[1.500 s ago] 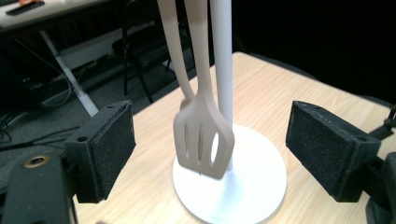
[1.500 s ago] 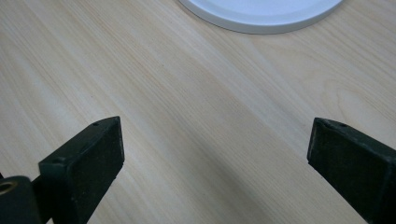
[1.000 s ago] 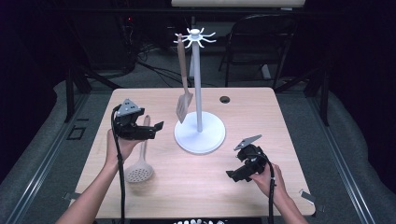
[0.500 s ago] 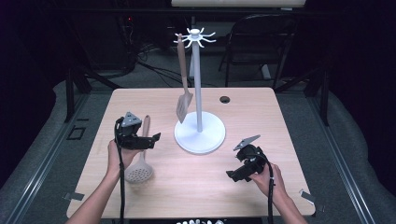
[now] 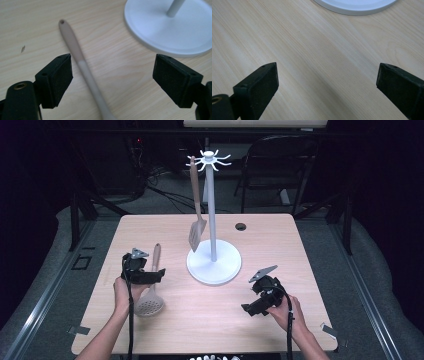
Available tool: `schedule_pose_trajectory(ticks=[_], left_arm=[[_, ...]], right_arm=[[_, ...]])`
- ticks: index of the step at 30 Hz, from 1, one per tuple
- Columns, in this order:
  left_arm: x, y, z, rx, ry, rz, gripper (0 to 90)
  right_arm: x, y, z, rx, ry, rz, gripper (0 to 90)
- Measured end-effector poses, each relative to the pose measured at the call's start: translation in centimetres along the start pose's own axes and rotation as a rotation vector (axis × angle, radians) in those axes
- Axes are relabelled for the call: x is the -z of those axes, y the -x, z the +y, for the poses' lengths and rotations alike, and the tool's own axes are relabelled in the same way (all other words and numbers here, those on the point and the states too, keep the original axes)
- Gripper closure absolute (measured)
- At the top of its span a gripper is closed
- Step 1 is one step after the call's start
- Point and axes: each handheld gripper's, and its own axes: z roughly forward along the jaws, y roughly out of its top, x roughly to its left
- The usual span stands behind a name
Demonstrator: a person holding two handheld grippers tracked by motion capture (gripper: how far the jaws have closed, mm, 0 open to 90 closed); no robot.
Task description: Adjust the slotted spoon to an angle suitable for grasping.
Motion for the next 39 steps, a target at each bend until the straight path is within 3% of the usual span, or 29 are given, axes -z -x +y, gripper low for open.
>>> schedule_pose_trajectory(ticks=[8,15,20,24,29,39], left_arm=[[-1.8,-0.8,-0.6,0.029,-0.101,0.027,34.2],[-3.3,-1.6,-1.2,0.071,-0.172,0.028,57.2],[-4.1,-1.8,-1.4,0.061,-0.213,0.029,59.4],[-4.4,-1.7,-1.5,0.046,-0.235,0.04,66.9],[-4.4,-1.3,-1.3,0.004,-0.248,0.06,68.5],[-3.4,-2.5,-1.5,0.032,-0.296,0.011,72.2]], right_arm=[[-0.3,0.1,0.0,0.0,-0.019,0.005,4.1],[-0.2,0.1,0.0,-0.001,-0.021,0.001,4.6],[-0.3,0.1,0.0,-0.001,-0.024,0.001,4.9],[-0.3,0.1,0.0,0.001,-0.025,0.0,5.2],[-0.3,0.1,0.0,0.01,-0.026,0.002,5.7],[-0.3,0.0,-0.1,0.003,-0.017,0.001,5.8]])
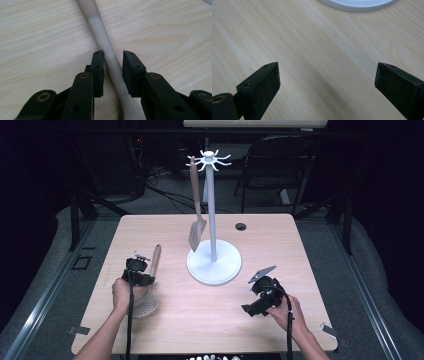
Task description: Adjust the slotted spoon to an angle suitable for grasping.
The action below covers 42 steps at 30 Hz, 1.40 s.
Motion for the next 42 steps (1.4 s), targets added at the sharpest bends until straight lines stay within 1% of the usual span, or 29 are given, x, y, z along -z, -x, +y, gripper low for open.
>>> schedule_pose_trajectory(ticks=[2,3,4,6,10,12,18,21,22,23,25,26,28,31,32,33,36,37,38,39,42], left_arm=[[0.1,-0.1,-0.1,0.002,-0.005,-0.007,72.8],[0.4,-0.4,-0.4,0.003,-0.016,-0.022,73.1],[0.4,-0.5,-0.6,0.007,-0.018,-0.026,73.4],[0.7,-0.7,-0.8,0.003,-0.028,-0.038,73.8],[0.9,-1.0,-1.1,0.002,-0.034,-0.047,74.6],[1.0,-1.1,-1.3,-0.007,-0.041,-0.049,74.9],[1.4,-1.2,-1.9,-0.009,-0.058,-0.055,76.1],[1.5,-1.1,-1.9,-0.01,-0.059,-0.049,75.9],[1.4,-1.0,-1.8,-0.024,-0.065,-0.038,75.3],[1.4,-0.9,-1.8,-0.025,-0.059,-0.031,74.8],[1.4,-0.8,-1.4,-0.026,-0.058,-0.023,70.7],[1.3,-0.8,-1.3,-0.025,-0.048,-0.02,69.9],[1.1,-0.7,-1.0,-0.035,-0.052,-0.006,69.1],[0.8,-0.6,-0.7,-0.043,-0.062,-0.005,69.0],[0.6,-0.6,-0.5,-0.047,-0.071,0.003,69.0],[0.4,-0.7,-0.2,-0.04,-0.067,0.004,69.0],[0.0,-0.6,0.3,-0.04,-0.071,0.009,70.2],[0.0,-0.6,0.3,-0.04,-0.071,0.009,70.3],[0.0,-0.5,0.4,-0.044,-0.074,0.013,70.3],[-0.3,-0.4,0.6,-0.053,-0.077,0.026,70.9],[-0.3,-0.3,0.7,-0.065,-0.09,0.038,71.4]], right_arm=[[0.1,0.0,0.0,0.006,-0.006,-0.001,5.8],[0.1,0.1,0.0,0.009,-0.009,0.0,5.8],[0.1,0.1,0.0,0.009,-0.01,-0.001,5.8],[0.1,0.0,0.0,0.012,-0.013,-0.002,5.8],[0.1,0.0,0.1,0.011,-0.016,0.001,5.8],[0.1,0.0,0.1,0.011,-0.015,0.002,5.8],[0.3,0.0,0.0,0.012,-0.003,-0.003,5.8],[0.2,0.0,0.0,0.011,-0.005,-0.002,5.7],[0.2,0.0,0.0,0.012,-0.007,-0.003,5.7],[0.2,0.1,0.1,0.015,-0.009,-0.004,5.7],[0.2,0.0,0.1,0.015,-0.009,-0.002,5.7],[0.1,0.0,0.1,0.014,-0.008,-0.003,5.7],[0.1,0.0,0.1,0.014,-0.007,-0.001,5.7],[0.0,-0.1,0.1,0.01,-0.004,0.001,5.8],[0.0,-0.1,0.1,0.01,-0.004,-0.001,5.8],[0.0,-0.1,0.1,0.009,-0.003,-0.002,5.8],[0.0,-0.1,0.1,0.011,-0.003,-0.008,5.9],[0.0,-0.1,0.1,0.01,-0.002,-0.002,5.9],[0.0,-0.1,0.1,0.01,-0.002,-0.002,5.9],[0.0,-0.1,0.1,0.009,-0.002,-0.004,5.9],[0.0,-0.1,0.1,0.012,0.0,-0.006,6.0]])
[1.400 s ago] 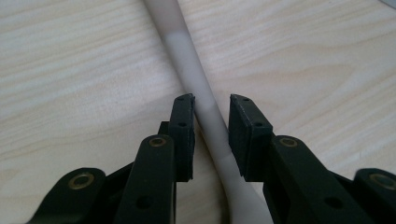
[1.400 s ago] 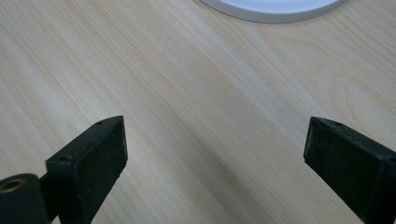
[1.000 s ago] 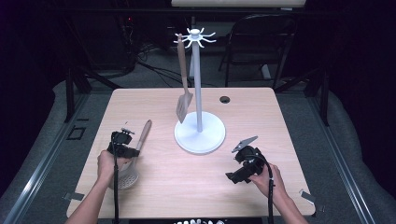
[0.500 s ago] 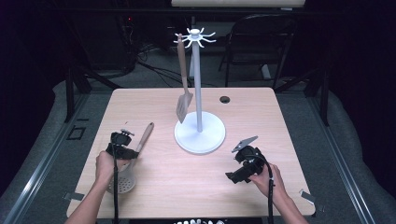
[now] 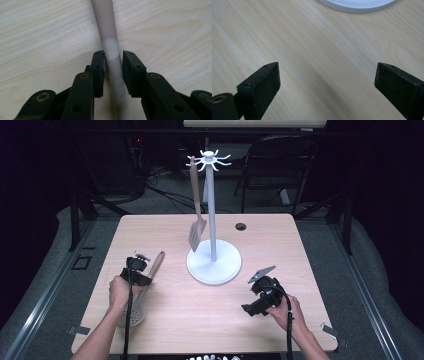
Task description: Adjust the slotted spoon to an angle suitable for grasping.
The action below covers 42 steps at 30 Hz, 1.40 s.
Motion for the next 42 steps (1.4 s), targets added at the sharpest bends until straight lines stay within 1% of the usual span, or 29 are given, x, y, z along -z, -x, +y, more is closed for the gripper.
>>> schedule_pose_trajectory(ticks=[1,3,5,6,7,10,13,15,16,18,19,22,23,25,26,27,28,29,30,32,33,34,35,36,37,39,40,41,42], left_arm=[[0.0,0.0,0.0,0.002,0.001,0.003,71.4],[-0.2,0.1,0.0,0.001,0.001,0.011,71.4],[-0.2,0.2,0.1,-0.002,-0.004,0.015,71.3],[-0.3,0.2,0.2,-0.011,-0.013,0.019,71.3],[-0.3,0.2,0.2,-0.011,-0.017,0.02,71.3],[-0.5,0.1,0.2,-0.014,-0.02,0.014,71.4],[-0.4,0.0,0.1,-0.006,-0.016,0.005,72.2],[-0.4,-0.1,0.0,0.01,-0.007,-0.007,72.8],[-0.4,-0.2,-0.1,0.023,-0.004,-0.022,73.2],[-0.4,-0.3,-0.3,0.04,0.008,-0.068,74.7],[-0.3,-0.3,-0.3,0.04,0.013,-0.074,75.4],[0.0,-0.2,-0.5,0.031,0.027,-0.071,76.1],[0.4,-0.3,-0.7,0.039,0.051,-0.079,76.2],[0.8,-0.5,-0.9,0.054,0.07,-0.092,76.3],[0.8,-0.5,-0.9,0.054,0.07,-0.092,76.3],[1.1,-0.8,-1.1,0.056,0.088,-0.103,76.4],[1.3,-0.8,-1.3,0.067,0.1,-0.111,76.5],[1.5,-0.9,-1.4,0.062,0.107,-0.114,76.6],[1.7,-1.0,-1.5,0.067,0.117,-0.118,76.6],[2.1,-1.1,-1.8,0.073,0.149,-0.12,76.6],[2.3,-1.2,-1.9,0.075,0.165,-0.127,76.6],[2.3,-1.2,-1.9,0.075,0.165,-0.127,76.6],[2.5,-1.3,-2.1,0.084,0.185,-0.129,76.5],[2.7,-1.4,-2.2,0.082,0.202,-0.126,76.5],[3.2,-1.5,-2.4,0.083,0.231,-0.125,76.5],[3.6,-1.5,-2.5,0.07,0.252,-0.119,76.6],[3.6,-1.5,-2.5,0.07,0.252,-0.119,76.6],[3.9,-1.3,-2.6,0.064,0.275,-0.113,76.6],[4.1,-1.3,-2.6,0.062,0.285,-0.112,76.6]], right_arm=[[0.0,0.0,0.0,0.004,-0.004,-0.008,6.0],[0.0,0.0,0.1,0.007,-0.008,-0.004,6.1],[-0.1,0.0,0.0,0.0,0.001,-0.002,6.1],[0.0,0.0,0.1,0.007,-0.008,-0.005,6.2],[0.0,0.0,0.1,0.008,-0.007,-0.004,6.3],[0.0,0.0,0.1,0.015,-0.004,-0.006,6.6],[0.0,0.0,0.1,0.012,-0.007,-0.005,6.6],[0.0,0.0,0.1,0.015,-0.003,-0.005,6.7],[0.0,0.0,0.1,0.012,0.003,-0.004,6.7],[0.1,0.0,0.0,0.011,0.004,-0.008,6.7],[0.1,0.0,0.0,0.009,0.007,-0.002,6.7],[0.1,0.1,-0.1,0.012,0.0,-0.007,6.7],[0.1,0.1,-0.1,0.007,-0.002,-0.008,6.7],[0.1,0.1,0.0,0.011,-0.001,-0.006,6.7],[0.1,0.1,0.0,0.011,0.002,-0.005,6.7],[0.1,0.1,0.0,0.012,0.002,-0.004,6.8],[0.1,0.1,0.0,0.013,0.002,-0.006,6.7],[0.1,0.1,-0.1,0.011,0.002,-0.007,6.8],[0.1,0.1,0.0,0.011,-0.003,-0.005,6.8],[0.1,0.1,-0.1,0.012,-0.002,-0.007,6.8],[0.1,0.1,-0.1,0.012,-0.002,-0.007,6.8],[0.1,0.1,-0.1,0.012,-0.002,-0.007,6.8],[0.1,0.1,-0.1,0.01,0.002,-0.004,6.6],[0.1,0.1,-0.1,0.01,0.002,-0.004,6.6],[0.1,0.1,-0.1,0.011,0.003,-0.005,6.6],[0.1,0.1,-0.1,0.008,-0.002,-0.005,6.6],[0.1,0.1,-0.1,0.008,-0.002,-0.005,6.6],[0.1,0.1,-0.1,0.006,-0.002,-0.004,6.6],[0.1,0.2,-0.1,0.008,0.001,-0.003,6.6]])
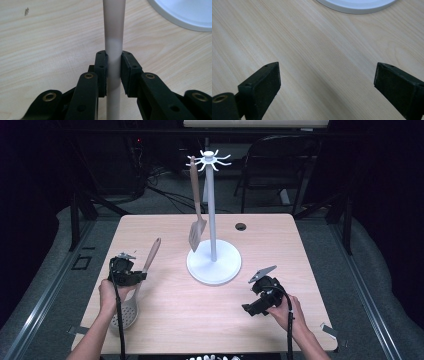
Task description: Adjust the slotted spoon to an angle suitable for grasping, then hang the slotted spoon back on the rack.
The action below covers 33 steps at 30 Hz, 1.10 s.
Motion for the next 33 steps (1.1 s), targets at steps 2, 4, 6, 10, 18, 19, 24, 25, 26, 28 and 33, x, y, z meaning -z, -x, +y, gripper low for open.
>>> schedule_pose_trajectory(ticks=[2,4,6,10,18,19,24,25,26,28,33], left_arm=[[0.3,0.2,0.0,0.002,0.041,0.002,76.6],[0.7,0.2,0.0,0.004,0.079,-0.008,76.6],[0.9,0.3,0.0,0.0,0.109,-0.013,76.6],[1.1,0.8,0.1,-0.024,0.143,-0.008,76.6],[1.9,1.2,0.2,-0.038,0.231,-0.022,76.6],[2.0,1.3,0.2,-0.042,0.238,-0.023,76.7],[2.1,1.6,0.3,-0.063,0.259,-0.022,76.7],[2.2,1.8,0.2,-0.074,0.27,-0.025,76.8],[2.3,1.9,0.2,-0.074,0.282,-0.025,76.8],[2.5,2.0,0.2,-0.083,0.301,-0.026,76.8],[2.9,2.3,0.2,-0.088,0.338,-0.022,76.9]], right_arm=[[0.0,0.0,0.0,-0.002,0.0,0.001,6.6],[0.0,0.0,0.0,-0.002,0.0,0.001,6.6],[0.0,0.0,0.0,-0.001,0.0,0.0,6.6],[-0.1,0.0,0.0,-0.008,0.007,0.006,6.6],[-0.1,0.0,0.0,-0.007,-0.001,0.005,6.7],[-0.1,0.0,0.0,-0.007,-0.001,0.005,6.6],[-0.1,0.0,0.0,-0.01,-0.006,0.002,6.7],[-0.1,0.0,0.0,-0.01,-0.006,0.001,6.7],[-0.1,0.0,0.0,-0.012,-0.007,0.001,6.7],[-0.2,0.0,0.0,-0.009,-0.012,-0.004,6.8],[-0.3,0.0,0.0,-0.005,-0.013,0.0,6.8]])
